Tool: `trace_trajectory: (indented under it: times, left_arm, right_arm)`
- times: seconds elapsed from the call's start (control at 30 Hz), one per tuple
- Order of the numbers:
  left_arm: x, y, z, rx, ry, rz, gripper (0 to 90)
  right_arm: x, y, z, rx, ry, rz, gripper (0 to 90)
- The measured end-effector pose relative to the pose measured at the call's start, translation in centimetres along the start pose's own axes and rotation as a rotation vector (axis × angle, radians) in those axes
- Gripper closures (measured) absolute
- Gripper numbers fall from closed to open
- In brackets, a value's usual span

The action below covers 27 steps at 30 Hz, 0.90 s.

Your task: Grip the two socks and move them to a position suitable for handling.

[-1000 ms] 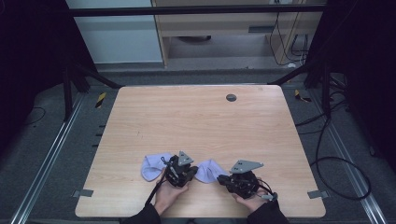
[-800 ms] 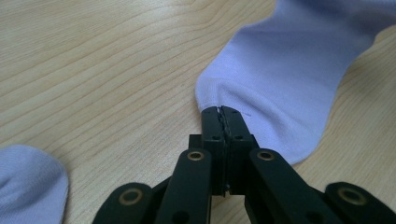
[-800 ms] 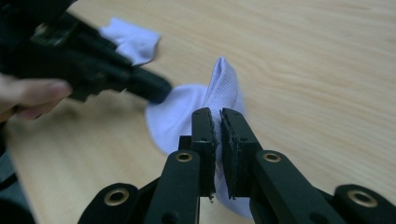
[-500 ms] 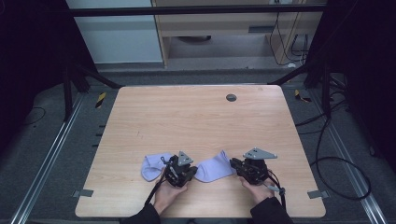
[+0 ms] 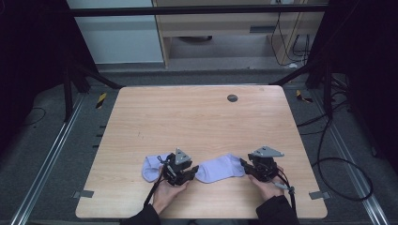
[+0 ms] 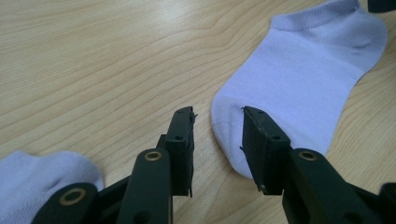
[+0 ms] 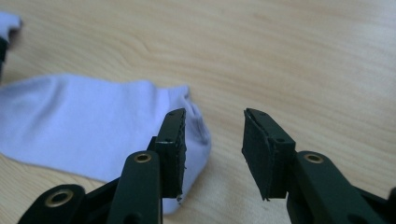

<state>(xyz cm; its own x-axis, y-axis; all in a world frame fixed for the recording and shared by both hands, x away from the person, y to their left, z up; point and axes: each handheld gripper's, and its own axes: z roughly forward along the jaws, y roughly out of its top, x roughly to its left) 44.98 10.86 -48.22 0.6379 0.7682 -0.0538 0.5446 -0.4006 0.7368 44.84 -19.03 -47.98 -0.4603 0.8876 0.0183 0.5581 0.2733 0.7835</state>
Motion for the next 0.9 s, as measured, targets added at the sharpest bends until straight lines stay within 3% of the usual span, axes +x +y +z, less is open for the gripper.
trace_trajectory:
  times: [0.23, 0.47, 0.6, 0.73, 0.9]
  left_arm:
    - [0.0, -0.4, 0.9, 0.047, -0.011, -0.016, 63.8]
    - [-0.2, -0.7, 1.4, 0.056, -0.021, -0.011, 77.3]
    - [-0.4, -0.7, 1.4, 0.055, -0.027, -0.004, 87.3]
    - [-0.5, -0.7, 1.3, 0.045, -0.042, -0.005, 88.6]
    - [-0.5, 0.2, 0.4, 0.015, -0.069, 0.001, 88.7]
  right_arm:
    - [0.1, -0.2, 1.1, 0.063, 0.028, -0.005, 62.7]
    - [0.3, -0.6, 1.8, 0.122, 0.056, -0.007, 74.3]
    - [0.3, -0.7, 1.8, 0.132, 0.047, -0.002, 84.7]
    - [0.5, -0.6, 1.7, 0.14, 0.06, 0.007, 88.0]
    - [0.7, 0.0, 0.0, 0.081, 0.085, 0.02, 88.2]
